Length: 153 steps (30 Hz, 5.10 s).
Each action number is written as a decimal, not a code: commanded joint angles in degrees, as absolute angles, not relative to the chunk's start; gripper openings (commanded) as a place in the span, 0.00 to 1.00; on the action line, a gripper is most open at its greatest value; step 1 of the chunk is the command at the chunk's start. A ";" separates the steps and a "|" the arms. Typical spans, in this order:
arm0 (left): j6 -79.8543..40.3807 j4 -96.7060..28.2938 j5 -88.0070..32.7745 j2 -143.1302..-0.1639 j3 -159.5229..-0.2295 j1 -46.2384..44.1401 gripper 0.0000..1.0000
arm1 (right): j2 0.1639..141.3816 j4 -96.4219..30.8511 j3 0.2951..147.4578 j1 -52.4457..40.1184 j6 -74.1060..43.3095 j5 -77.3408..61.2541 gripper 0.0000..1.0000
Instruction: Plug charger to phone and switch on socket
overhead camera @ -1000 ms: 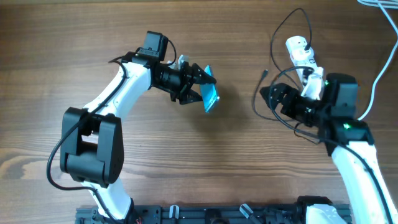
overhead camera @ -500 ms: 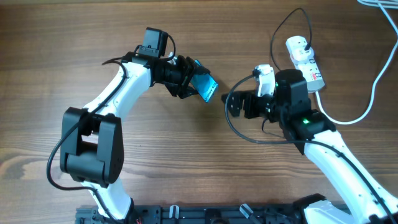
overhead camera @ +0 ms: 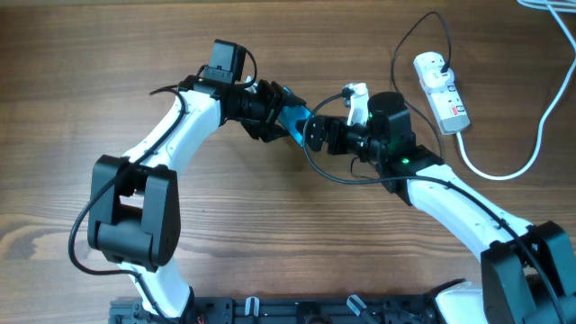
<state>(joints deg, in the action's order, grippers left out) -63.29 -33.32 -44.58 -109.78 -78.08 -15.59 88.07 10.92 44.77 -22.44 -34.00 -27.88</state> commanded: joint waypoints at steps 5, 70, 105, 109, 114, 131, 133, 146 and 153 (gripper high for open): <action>-63.96 -32.29 -45.34 -110.15 -79.42 -17.23 0.61 | 88.68 13.04 45.74 -25.06 -37.93 -26.74 0.80; -70.41 -28.88 -47.92 -110.15 -79.42 -22.46 0.89 | 90.54 11.03 45.74 -26.44 -57.84 -16.93 0.04; -55.61 -49.04 -45.63 -93.65 -76.25 -8.40 0.85 | 90.54 24.84 45.74 -23.62 -101.12 -45.28 0.04; -60.27 -41.85 -47.57 -93.65 -72.99 -11.27 0.80 | 90.54 24.86 45.74 -23.62 -101.23 -43.94 0.04; -62.46 -36.56 -47.48 -93.65 -70.11 -13.28 0.68 | 90.54 27.62 45.74 -23.62 -103.68 -43.88 0.04; -71.70 -27.62 -47.31 -93.65 -67.40 -13.34 0.27 | 90.54 29.52 45.74 -25.23 -103.48 -40.91 0.04; -72.58 -27.59 -47.31 -93.65 -67.40 -13.34 0.20 | 90.54 29.52 45.74 -25.23 -103.53 -40.91 0.04; -76.84 -25.45 -47.35 -93.65 -67.40 -12.53 0.04 | 90.54 24.99 45.74 -25.21 -103.50 -39.16 0.04; -76.75 -25.45 -47.18 -93.65 -67.40 -11.60 0.04 | 90.54 19.18 45.74 -25.21 -103.39 -37.87 0.17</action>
<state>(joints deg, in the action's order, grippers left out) -77.91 -25.89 -48.03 -94.80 -67.26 -12.53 90.11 21.74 46.44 -24.99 -109.54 -39.29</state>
